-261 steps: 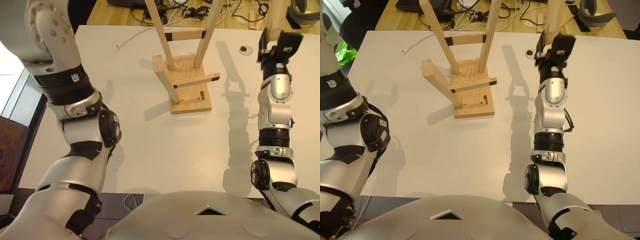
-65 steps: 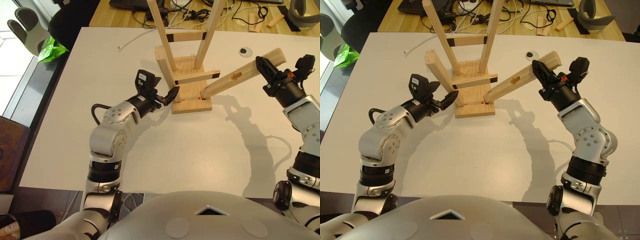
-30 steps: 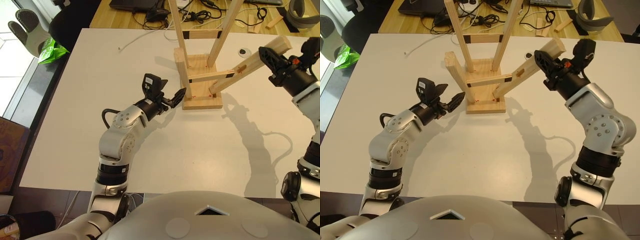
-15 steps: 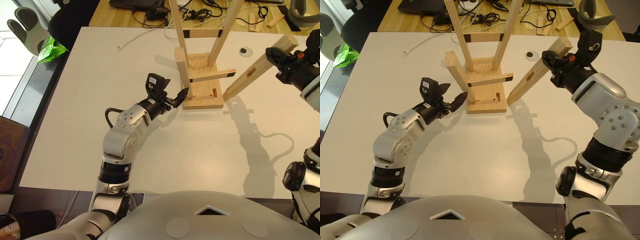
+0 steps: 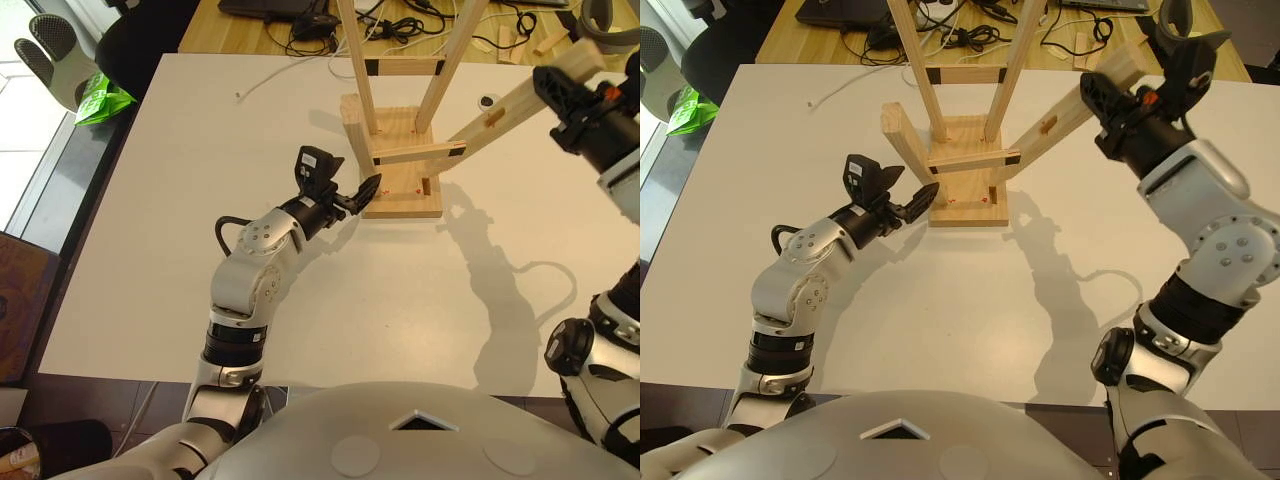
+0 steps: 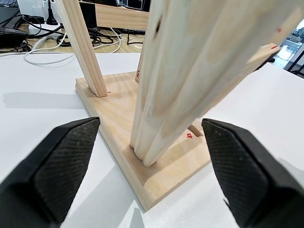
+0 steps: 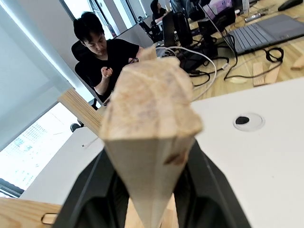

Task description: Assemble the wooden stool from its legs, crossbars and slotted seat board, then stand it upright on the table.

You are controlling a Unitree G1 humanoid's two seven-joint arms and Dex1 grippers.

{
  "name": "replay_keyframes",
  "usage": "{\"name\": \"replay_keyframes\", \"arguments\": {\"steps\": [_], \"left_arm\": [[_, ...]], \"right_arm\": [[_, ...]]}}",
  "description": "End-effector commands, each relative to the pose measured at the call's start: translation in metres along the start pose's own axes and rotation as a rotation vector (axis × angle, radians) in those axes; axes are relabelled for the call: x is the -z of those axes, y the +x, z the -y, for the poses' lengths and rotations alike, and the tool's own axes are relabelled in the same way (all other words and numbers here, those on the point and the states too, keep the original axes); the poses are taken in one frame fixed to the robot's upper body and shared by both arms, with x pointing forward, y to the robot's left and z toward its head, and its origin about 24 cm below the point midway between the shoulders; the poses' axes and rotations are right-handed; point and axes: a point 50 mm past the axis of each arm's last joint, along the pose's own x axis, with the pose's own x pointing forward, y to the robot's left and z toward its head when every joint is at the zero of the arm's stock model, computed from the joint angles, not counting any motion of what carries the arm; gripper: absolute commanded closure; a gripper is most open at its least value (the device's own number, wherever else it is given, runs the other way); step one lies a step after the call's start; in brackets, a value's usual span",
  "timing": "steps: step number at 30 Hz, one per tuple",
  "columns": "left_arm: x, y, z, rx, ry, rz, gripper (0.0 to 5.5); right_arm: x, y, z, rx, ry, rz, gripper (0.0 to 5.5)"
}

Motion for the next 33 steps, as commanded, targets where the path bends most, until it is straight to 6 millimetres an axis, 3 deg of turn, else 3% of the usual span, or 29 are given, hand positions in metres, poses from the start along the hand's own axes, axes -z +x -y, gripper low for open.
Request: {"name": "replay_keyframes", "arguments": {"steps": [1, 8, 16, 21, 27, 33], "left_arm": [[-0.001, 0.0, -0.003, -0.018, 0.011, -0.001, 1.53], [-0.002, 0.0, -0.004, -0.014, 0.012, 0.001, 1.53], [-0.001, 0.001, -0.003, -0.017, 0.007, 0.003, 1.53], [-0.001, 0.002, -0.001, -0.018, 0.003, 0.008, 1.53], [-0.002, 0.002, -0.003, -0.017, 0.009, 0.012, 1.53], [-0.005, 0.003, -0.003, -0.008, 0.019, 0.013, 1.53]], "right_arm": [[0.015, -0.005, 0.005, 0.035, 0.017, -0.016, 4.48], [0.024, -0.01, 0.021, 0.147, -0.017, -0.044, 4.48], [0.006, -0.003, 0.012, 0.341, -0.073, -0.116, 4.48], [0.001, -0.002, 0.009, 0.344, -0.123, -0.151, 4.48], [0.02, -0.006, 0.019, 0.302, -0.439, -0.234, 4.46], [0.02, -0.001, 0.033, 0.243, -0.473, -0.249, 4.4]]}}
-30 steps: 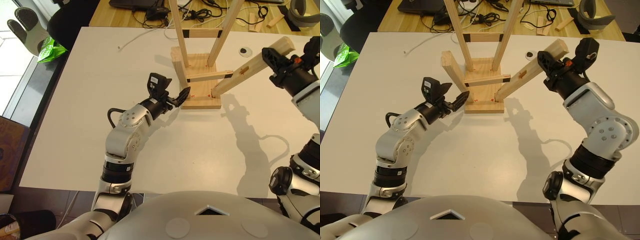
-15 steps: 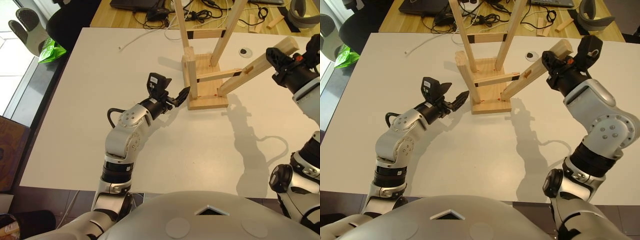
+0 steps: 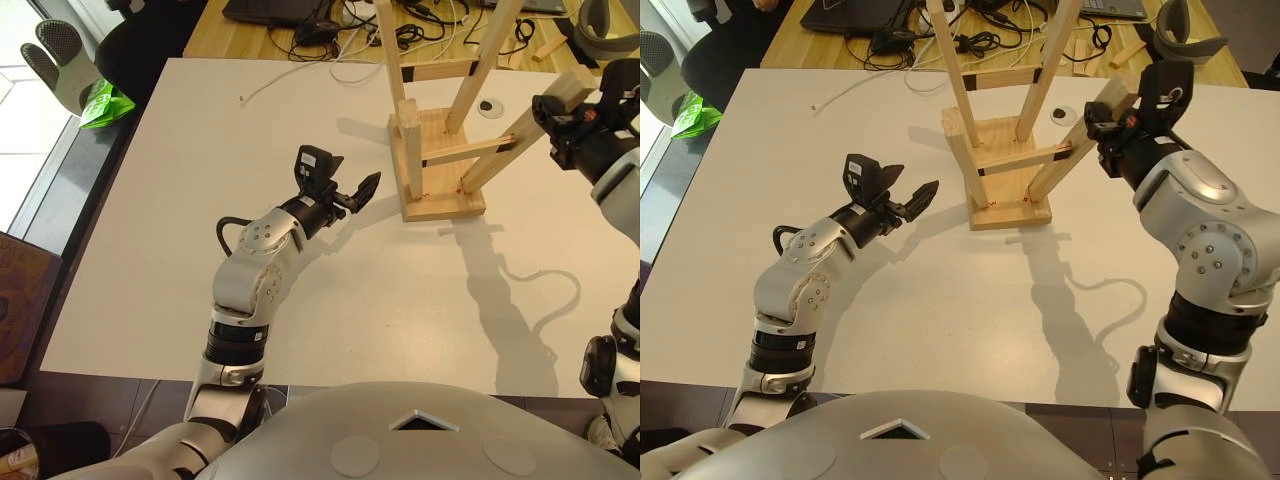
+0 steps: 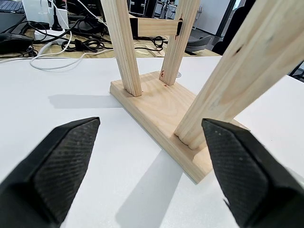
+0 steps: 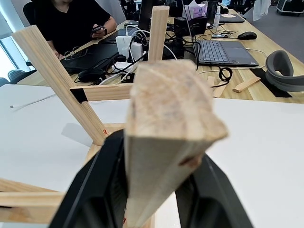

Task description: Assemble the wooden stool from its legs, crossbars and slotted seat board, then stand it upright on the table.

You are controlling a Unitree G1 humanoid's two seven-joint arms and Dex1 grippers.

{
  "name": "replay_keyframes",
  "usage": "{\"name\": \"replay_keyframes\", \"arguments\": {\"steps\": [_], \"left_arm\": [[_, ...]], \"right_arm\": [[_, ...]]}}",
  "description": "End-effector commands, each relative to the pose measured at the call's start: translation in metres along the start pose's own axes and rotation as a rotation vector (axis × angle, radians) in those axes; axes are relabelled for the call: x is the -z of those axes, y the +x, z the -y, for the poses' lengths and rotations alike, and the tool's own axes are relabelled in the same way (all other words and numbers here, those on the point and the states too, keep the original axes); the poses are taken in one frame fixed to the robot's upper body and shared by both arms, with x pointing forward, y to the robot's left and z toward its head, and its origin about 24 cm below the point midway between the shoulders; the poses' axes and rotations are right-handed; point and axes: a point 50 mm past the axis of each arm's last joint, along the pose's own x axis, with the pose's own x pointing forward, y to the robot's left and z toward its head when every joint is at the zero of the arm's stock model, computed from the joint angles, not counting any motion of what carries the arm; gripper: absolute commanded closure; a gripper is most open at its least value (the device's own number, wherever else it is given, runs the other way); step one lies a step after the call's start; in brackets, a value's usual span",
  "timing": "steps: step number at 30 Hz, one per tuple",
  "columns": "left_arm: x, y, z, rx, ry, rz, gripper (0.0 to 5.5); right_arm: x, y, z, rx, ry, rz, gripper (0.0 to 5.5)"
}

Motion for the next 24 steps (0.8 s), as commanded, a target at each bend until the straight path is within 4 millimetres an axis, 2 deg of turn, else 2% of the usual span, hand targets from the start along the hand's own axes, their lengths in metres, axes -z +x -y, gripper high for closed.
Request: {"name": "replay_keyframes", "arguments": {"steps": [1, 4, 6, 8, 18, 21, 24], "left_arm": [[-0.005, 0.001, -0.002, 0.001, 0.025, 0.0, 1.53], [-0.005, 0.001, -0.003, 0.001, 0.029, -0.002, 1.53], [-0.006, 0.001, -0.002, 0.0, 0.03, -0.001, 1.53], [-0.008, 0.002, -0.001, -0.001, 0.027, 0.003, 1.53], [-0.014, 0.006, -0.003, -0.006, 0.028, 0.008, 1.53], [-0.016, 0.008, -0.001, -0.008, 0.025, 0.016, 1.53], [-0.017, 0.01, -0.001, -0.008, 0.025, 0.022, 1.53]], "right_arm": [[0.038, 0.003, 0.03, 0.081, -0.017, -0.199, 4.4], [0.05, 0.003, 0.042, 0.084, 0.058, -0.226, 4.39], [0.059, 0.004, 0.038, -0.031, 0.092, -0.247, 4.39], [0.059, 0.009, 0.044, -0.104, 0.12, -0.241, 4.4], [0.044, 0.035, 0.071, -0.31, 0.068, -0.244, 4.44], [0.053, 0.049, 0.072, -0.323, 0.004, -0.297, 4.44], [0.066, 0.054, 0.072, -0.34, -0.038, -0.368, 4.44]]}}
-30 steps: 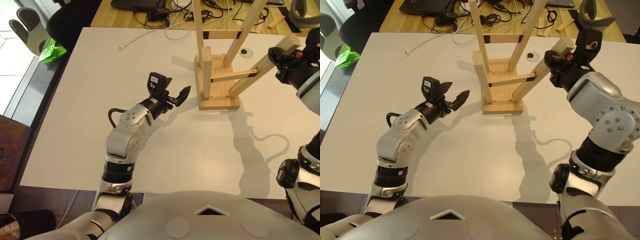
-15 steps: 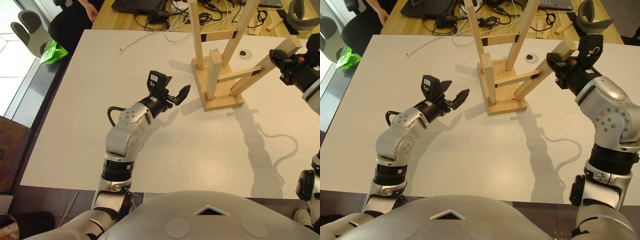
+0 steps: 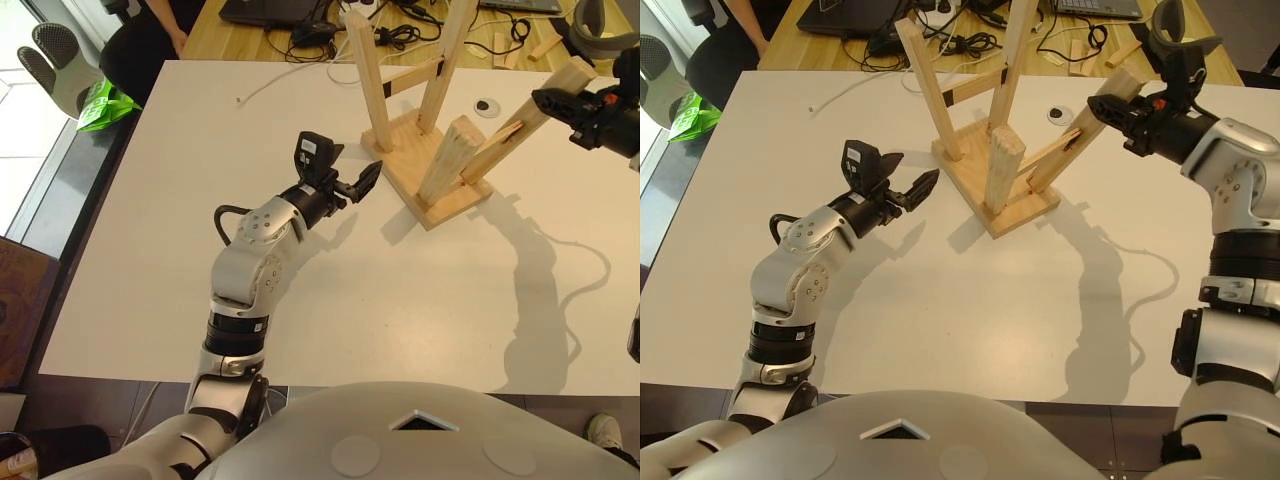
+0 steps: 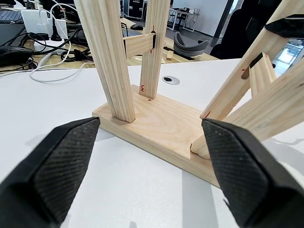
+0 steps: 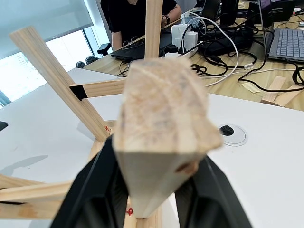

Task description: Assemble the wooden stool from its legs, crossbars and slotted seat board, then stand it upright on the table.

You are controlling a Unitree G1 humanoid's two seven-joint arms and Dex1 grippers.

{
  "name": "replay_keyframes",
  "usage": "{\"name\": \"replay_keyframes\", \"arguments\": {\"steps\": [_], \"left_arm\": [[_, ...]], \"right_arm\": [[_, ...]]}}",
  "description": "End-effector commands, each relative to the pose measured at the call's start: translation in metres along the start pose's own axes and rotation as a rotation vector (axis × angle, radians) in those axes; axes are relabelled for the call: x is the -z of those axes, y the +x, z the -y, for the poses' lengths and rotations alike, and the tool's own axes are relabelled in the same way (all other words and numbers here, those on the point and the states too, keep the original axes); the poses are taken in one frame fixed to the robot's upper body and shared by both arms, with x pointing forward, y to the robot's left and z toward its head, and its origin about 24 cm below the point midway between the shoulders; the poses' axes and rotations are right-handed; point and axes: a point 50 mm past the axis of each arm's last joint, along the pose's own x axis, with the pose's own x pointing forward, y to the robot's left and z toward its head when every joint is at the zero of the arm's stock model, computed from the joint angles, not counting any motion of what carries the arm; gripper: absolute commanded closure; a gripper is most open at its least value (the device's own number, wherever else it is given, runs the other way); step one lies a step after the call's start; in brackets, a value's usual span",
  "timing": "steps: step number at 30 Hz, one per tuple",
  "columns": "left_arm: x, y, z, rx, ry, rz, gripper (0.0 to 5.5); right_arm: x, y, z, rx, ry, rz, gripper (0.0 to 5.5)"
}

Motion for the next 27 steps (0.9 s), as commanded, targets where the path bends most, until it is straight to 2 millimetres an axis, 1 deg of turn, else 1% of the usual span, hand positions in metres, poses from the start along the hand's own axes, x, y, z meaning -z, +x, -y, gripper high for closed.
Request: {"name": "replay_keyframes", "arguments": {"steps": [1, 3, 6, 8, 9, 11, 13, 15, 18, 20, 22, 24, 26, 27], "left_arm": [[-0.005, 0.004, -0.001, -0.01, 0.007, 0.004, 1.53], [-0.004, 0.004, 0.0, -0.012, 0.005, 0.004, 1.53], [-0.004, 0.004, 0.0, -0.016, 0.001, 0.006, 1.53], [-0.003, 0.004, -0.001, -0.019, 0.001, 0.004, 1.53], [-0.003, 0.004, -0.002, -0.021, 0.002, 0.003, 1.53], [-0.003, 0.004, -0.002, -0.023, 0.002, 0.003, 1.53], [-0.003, 0.006, -0.001, -0.019, 0.002, 0.003, 1.53], [-0.003, 0.007, 0.0, -0.017, 0.001, 0.006, 1.53], [-0.005, 0.009, 0.0, -0.012, 0.003, 0.01, 1.53], [-0.005, 0.009, 0.0, -0.01, 0.004, 0.01, 1.53], [-0.003, 0.009, 0.0, -0.011, 0.002, 0.008, 1.53], [-0.002, 0.009, 0.001, -0.012, -0.001, 0.005, 1.53], [-0.001, 0.009, 0.0, -0.014, -0.001, 0.003, 1.53], [-0.001, 0.01, -0.001, -0.016, -0.001, 0.003, 1.53]], "right_arm": [[0.07, 0.008, 0.007, 0.054, 0.018, -0.321, 4.43], [0.076, 0.008, 0.008, 0.047, 0.016, -0.342, 4.43], [0.069, 0.01, 0.01, 0.048, 0.014, -0.272, 4.43], [0.058, 0.01, 0.013, 0.069, 0.001, -0.195, 4.43], [0.051, 0.008, 0.015, 0.088, -0.004, -0.153, 4.06], [0.046, 0.005, 0.017, 0.11, -0.018, -0.12, 3.69], [0.05, 0.002, 0.019, 0.147, -0.089, -0.153, 3.41], [0.052, 0.007, 0.017, 0.171, -0.127, -0.151, 3.06], [0.046, 0.018, 0.005, 0.113, -0.137, -0.093, 3.0], [0.037, 0.018, 0.001, 0.102, -0.114, -0.014, 3.0], [0.022, 0.014, 0.001, 0.122, -0.073, 0.115, 3.0], [0.004, 0.009, -0.002, 0.122, -0.039, 0.242, 3.0], [-0.018, 0.002, -0.009, 0.118, -0.032, 0.372, 3.0], [-0.025, -0.001, -0.012, 0.118, -0.032, 0.413, 3.0]]}}
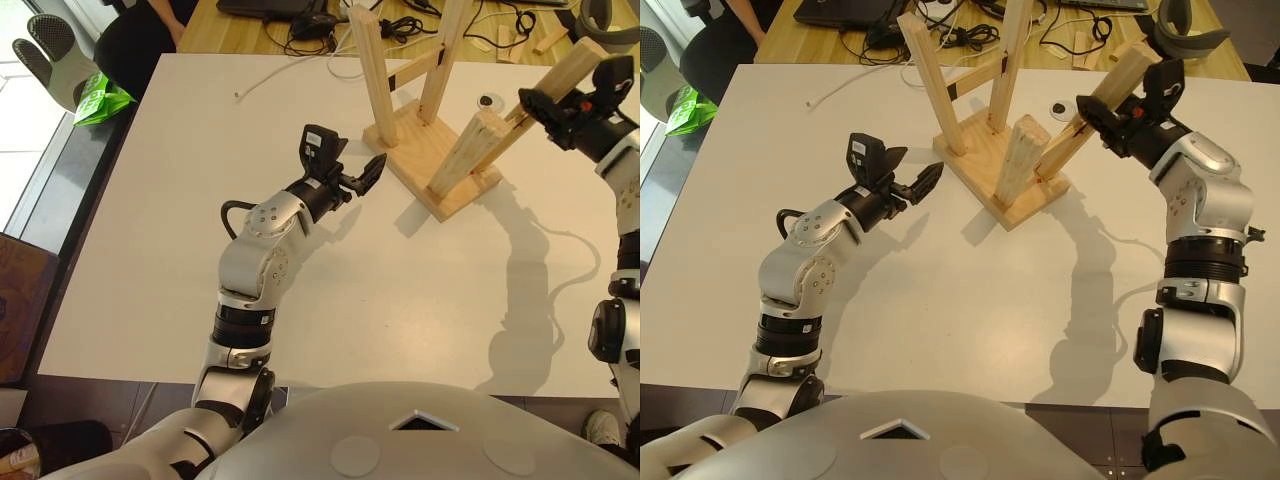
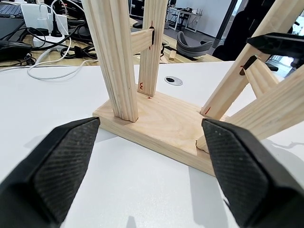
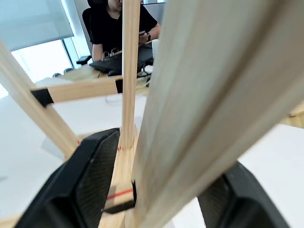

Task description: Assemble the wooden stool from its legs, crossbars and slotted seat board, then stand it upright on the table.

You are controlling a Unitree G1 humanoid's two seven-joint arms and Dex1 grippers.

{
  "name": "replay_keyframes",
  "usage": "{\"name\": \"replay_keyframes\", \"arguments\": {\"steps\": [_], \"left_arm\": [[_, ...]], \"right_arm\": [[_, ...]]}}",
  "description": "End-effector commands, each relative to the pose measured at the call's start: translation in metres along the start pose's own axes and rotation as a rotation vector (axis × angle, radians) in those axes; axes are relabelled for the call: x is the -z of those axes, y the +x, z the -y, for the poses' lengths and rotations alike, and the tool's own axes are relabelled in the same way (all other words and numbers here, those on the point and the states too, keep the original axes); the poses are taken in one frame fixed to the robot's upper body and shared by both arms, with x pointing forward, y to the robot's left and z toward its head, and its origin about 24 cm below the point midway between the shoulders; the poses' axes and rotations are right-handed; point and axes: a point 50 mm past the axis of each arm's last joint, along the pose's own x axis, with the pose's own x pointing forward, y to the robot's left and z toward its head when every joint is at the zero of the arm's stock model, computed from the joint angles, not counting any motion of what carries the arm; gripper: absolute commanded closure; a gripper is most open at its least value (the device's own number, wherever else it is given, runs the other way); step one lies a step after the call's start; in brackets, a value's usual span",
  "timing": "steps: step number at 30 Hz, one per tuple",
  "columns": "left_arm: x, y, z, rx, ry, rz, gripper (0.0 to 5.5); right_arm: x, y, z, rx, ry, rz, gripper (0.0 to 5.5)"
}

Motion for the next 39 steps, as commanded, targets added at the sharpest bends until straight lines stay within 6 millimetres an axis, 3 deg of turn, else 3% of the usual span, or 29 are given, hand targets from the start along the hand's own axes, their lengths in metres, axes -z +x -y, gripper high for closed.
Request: {"name": "replay_keyframes", "arguments": {"steps": [1, 6, 9, 13, 14, 16, 18, 19, 20, 22, 24, 27, 30, 32, 36, 39], "left_arm": [[0.0, 0.001, -0.002, -0.005, 0.013, -0.003, 1.53], [-0.001, 0.001, -0.001, 0.003, 0.014, 0.0, 1.53], [-0.004, 0.002, -0.002, 0.005, 0.02, 0.006, 1.53], [-0.005, 0.001, -0.004, 0.006, 0.026, 0.006, 1.53], [-0.005, 0.001, -0.003, 0.008, 0.027, 0.004, 1.53], [-0.004, 0.0, -0.003, 0.012, 0.029, -0.002, 1.53], [-0.005, -0.001, -0.004, 0.009, 0.03, -0.006, 1.53], [-0.005, -0.002, -0.004, 0.009, 0.031, -0.007, 1.53], [-0.006, -0.002, -0.004, 0.011, 0.033, -0.008, 1.53], [-0.008, -0.002, -0.002, 0.013, 0.039, -0.003, 1.53], [-0.012, -0.001, 0.0, 0.016, 0.042, 0.004, 1.53], [-0.013, 0.001, -0.002, 0.013, 0.044, 0.005, 1.53], [-0.011, 0.001, -0.002, 0.006, 0.037, 0.005, 1.53], [-0.009, 0.001, -0.002, 0.006, 0.033, 0.002, 1.53], [-0.006, 0.002, -0.002, 0.01, 0.033, -0.007, 1.53], [-0.004, 0.002, -0.003, 0.015, 0.035, -0.015, 1.53]], "right_arm": [[-0.042, -0.005, -0.012, 0.002, 0.006, 0.203, 3.0], [-0.067, -0.009, -0.018, 0.061, -0.044, 0.286, 3.0], [-0.093, -0.007, -0.029, 0.048, -0.094, 0.367, 3.0], [-0.127, -0.007, -0.059, -0.038, -0.123, 0.489, 3.0], [-0.132, -0.008, -0.069, -0.069, -0.115, 0.519, 3.25], [-0.13, -0.008, -0.088, -0.13, -0.088, 0.517, 3.61], [-0.091, -0.006, -0.107, -0.202, -0.044, 0.35, 4.03], [-0.057, -0.009, -0.11, -0.234, 0.0, 0.214, 4.17], [-0.035, -0.013, -0.111, -0.248, 0.034, 0.127, 4.38], [0.039, -0.021, -0.095, -0.174, 0.131, -0.139, 4.74], [0.089, -0.027, -0.087, -0.106, 0.201, -0.329, 5.16], [0.12, -0.024, -0.097, -0.11, 0.231, -0.498, 5.45], [0.1, -0.015, -0.11, -0.198, 0.205, -0.389, 5.45], [0.076, -0.012, -0.11, -0.23, 0.203, -0.23, 5.45], [0.01, -0.009, -0.108, -0.281, 0.239, 0.115, 5.45], [-0.031, -0.012, -0.111, -0.321, 0.218, 0.259, 5.45]]}}
